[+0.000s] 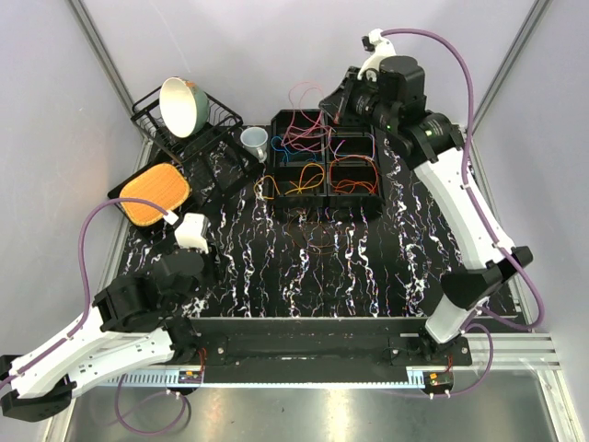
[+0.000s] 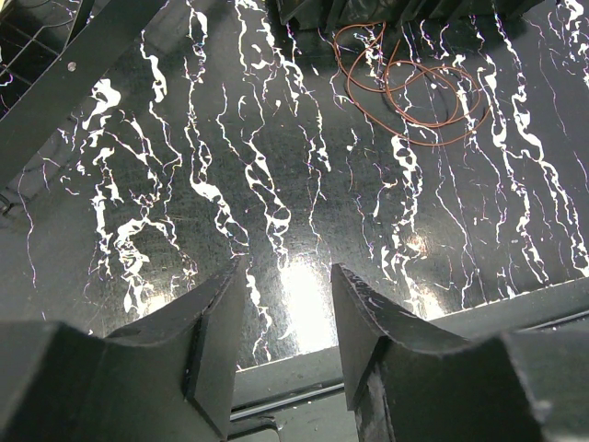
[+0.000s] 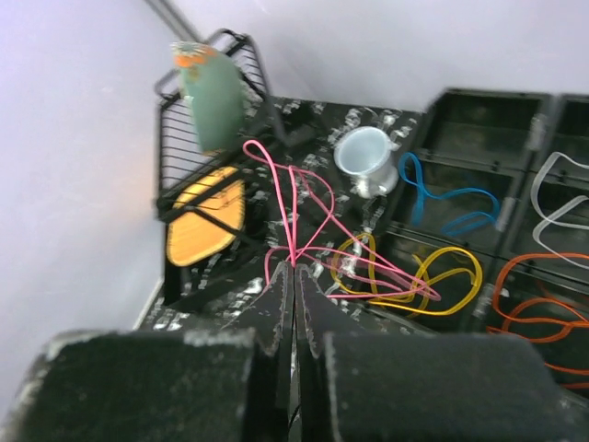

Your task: Untangle the cables

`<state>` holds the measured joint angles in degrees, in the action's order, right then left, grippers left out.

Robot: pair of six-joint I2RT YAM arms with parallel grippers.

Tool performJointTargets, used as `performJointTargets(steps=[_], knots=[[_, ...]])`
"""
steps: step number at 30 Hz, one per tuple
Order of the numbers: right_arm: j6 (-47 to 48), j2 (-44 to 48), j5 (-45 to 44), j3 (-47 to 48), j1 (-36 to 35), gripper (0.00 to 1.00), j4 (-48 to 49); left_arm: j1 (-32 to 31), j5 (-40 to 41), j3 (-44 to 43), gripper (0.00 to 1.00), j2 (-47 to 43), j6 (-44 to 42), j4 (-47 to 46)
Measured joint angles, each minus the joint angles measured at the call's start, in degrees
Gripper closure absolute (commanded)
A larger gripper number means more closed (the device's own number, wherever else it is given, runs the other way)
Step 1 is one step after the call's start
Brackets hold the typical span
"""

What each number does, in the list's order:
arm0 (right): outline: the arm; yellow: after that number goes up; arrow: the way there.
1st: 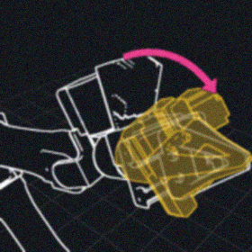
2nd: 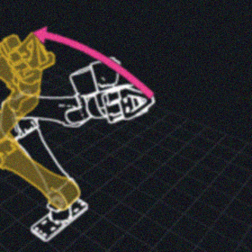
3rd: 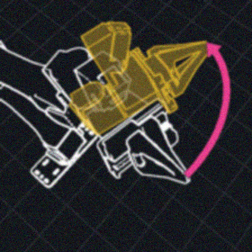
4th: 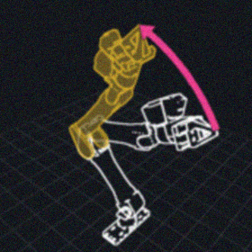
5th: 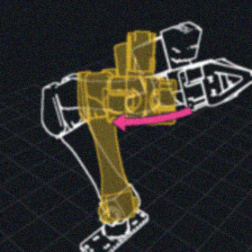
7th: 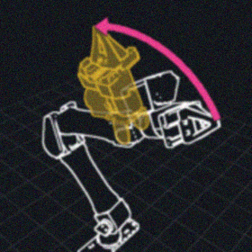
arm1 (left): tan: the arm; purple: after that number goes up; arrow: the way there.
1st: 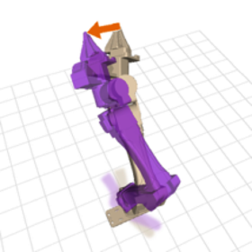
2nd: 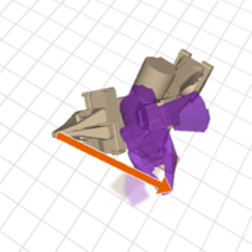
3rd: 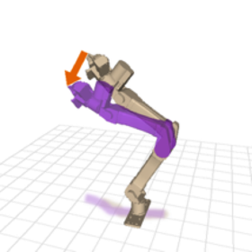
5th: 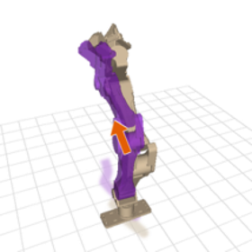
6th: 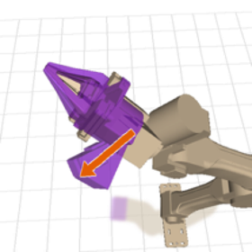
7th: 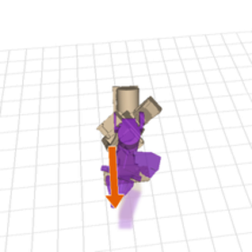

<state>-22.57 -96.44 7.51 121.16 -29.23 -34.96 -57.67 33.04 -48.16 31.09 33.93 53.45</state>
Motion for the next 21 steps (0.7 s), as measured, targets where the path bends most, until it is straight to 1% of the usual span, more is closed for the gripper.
performJointTargets(steps=[2,3,4,5,6,11,16,21], knots=[[0.9,-1.4,-1.1,0.9,0.4,1.0,-1.4,0.0,0.0,0.0,0.53,0.0,0.0,0.0],[1.3,-2.1,-1.8,1.3,0.6,1.0,-2.1,0.0,0.0,0.0,0.46,0.0,0.0,0.0],[1.6,-2.8,-2.4,1.8,1.0,1.0,-2.7,0.0,0.1,0.0,0.23,0.0,0.0,0.0],[2.0,-3.4,-3.0,2.4,1.3,1.0,-3.3,0.0,0.3,0.0,0.08,0.0,0.1,0.1],[2.3,-4.1,-3.7,3.2,1.7,1.0,-3.9,0.0,0.7,0.0,0.01,0.0,0.1,0.2],[3.6,-9.0,-5.2,10.3,4.3,1.0,-6.1,0.0,3.4,0.0,0.01,-0.3,1.9,1.2],[5.3,-17.9,-5.6,22.5,7.0,1.0,-8.6,0.1,5.9,0.0,0.01,-2.5,3.5,1.0],[7.2,-26.4,-5.7,30.6,9.1,1.0,-9.6,0.1,5.9,1.8,0.01,-5.9,3.3,-2.2]])
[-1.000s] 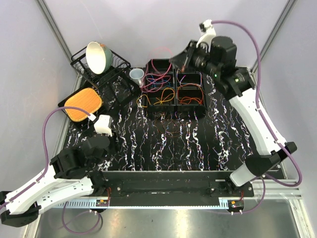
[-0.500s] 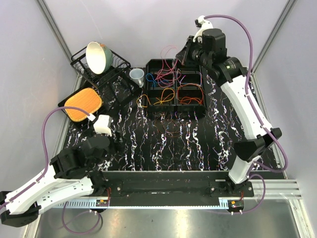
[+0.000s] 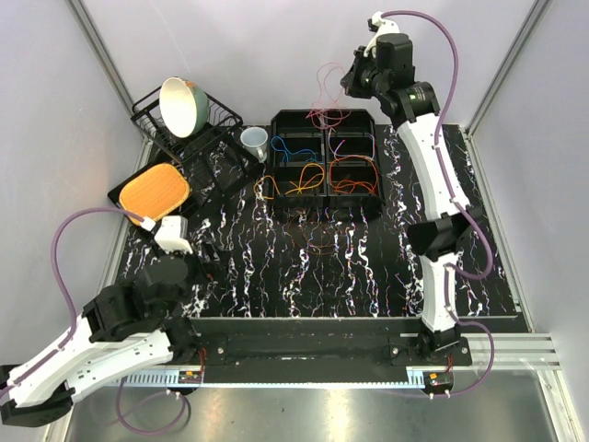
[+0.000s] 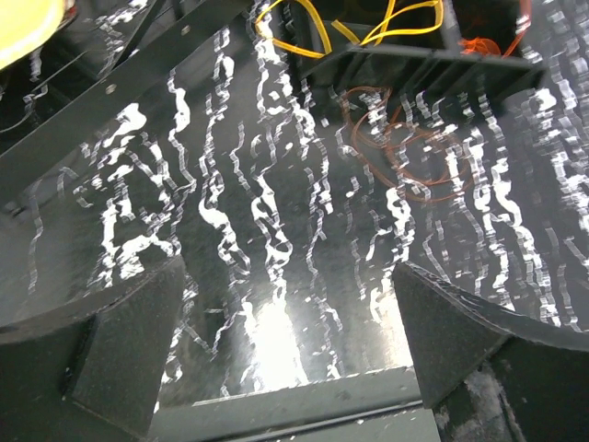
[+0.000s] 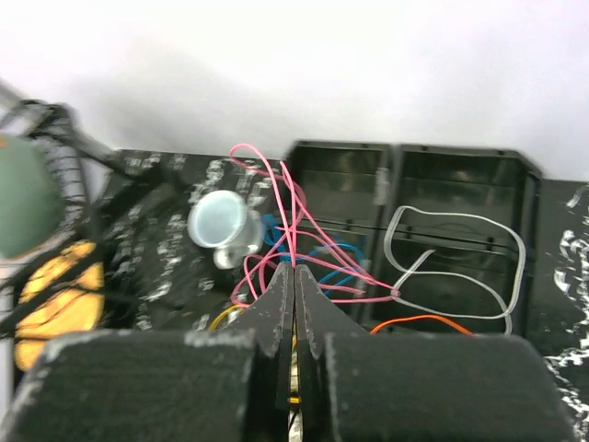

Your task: Untangle the cables

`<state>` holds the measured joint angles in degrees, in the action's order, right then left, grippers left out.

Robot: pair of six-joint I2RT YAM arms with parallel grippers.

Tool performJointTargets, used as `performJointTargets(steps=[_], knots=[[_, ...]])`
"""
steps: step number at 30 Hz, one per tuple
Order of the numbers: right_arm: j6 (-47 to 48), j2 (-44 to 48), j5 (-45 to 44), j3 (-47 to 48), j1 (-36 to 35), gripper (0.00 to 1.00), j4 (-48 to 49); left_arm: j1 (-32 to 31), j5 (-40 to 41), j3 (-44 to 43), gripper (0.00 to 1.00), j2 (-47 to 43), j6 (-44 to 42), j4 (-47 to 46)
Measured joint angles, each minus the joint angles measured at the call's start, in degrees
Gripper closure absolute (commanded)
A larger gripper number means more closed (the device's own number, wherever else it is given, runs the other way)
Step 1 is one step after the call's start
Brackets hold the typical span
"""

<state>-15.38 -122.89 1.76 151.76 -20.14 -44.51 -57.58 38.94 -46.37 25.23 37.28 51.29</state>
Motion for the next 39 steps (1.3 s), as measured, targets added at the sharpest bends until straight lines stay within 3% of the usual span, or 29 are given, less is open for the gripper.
performJointTargets(steps=[7,12,25,34,35,36,37,38,39], knots=[[2.6,-6.8,-2.2,1.8,3.6,1.0,1.8,0.0,-2.6,3.5,0.01,-8.2,-2.1,-4.0],[6.6,-8.5,-4.3,1.8,4.6,1.0,7.0,0.0,1.9,3.2,0.01,-11.3,-0.3,-1.2],[13.5,-13.7,-10.2,0.5,4.6,1.0,23.1,0.1,7.0,2.8,0.01,-2.2,0.5,2.8],[14.9,-18.9,-13.4,0.1,4.6,1.0,30.9,0.1,7.8,2.4,0.01,-5.8,1.6,3.3],[15.2,-19.0,-13.4,-0.2,4.6,0.95,31.4,0.1,7.9,2.4,0.01,-6.2,1.8,3.4],[15.5,-19.0,-13.7,-0.7,4.6,0.79,32.1,0.1,8.0,2.4,0.01,-6.6,1.9,3.4],[15.6,-19.0,-13.9,-1.2,4.6,0.25,33.0,0.1,8.1,2.4,0.01,-6.8,2.0,3.5],[15.7,-19.0,-14.3,-1.5,4.6,0.01,33.6,0.1,8.1,2.4,0.01,-6.9,2.1,3.5],[15.5,-19.0,-14.4,-1.8,4.6,0.0,34.2,0.1,8.1,2.4,0.01,-6.9,2.1,3.6]])
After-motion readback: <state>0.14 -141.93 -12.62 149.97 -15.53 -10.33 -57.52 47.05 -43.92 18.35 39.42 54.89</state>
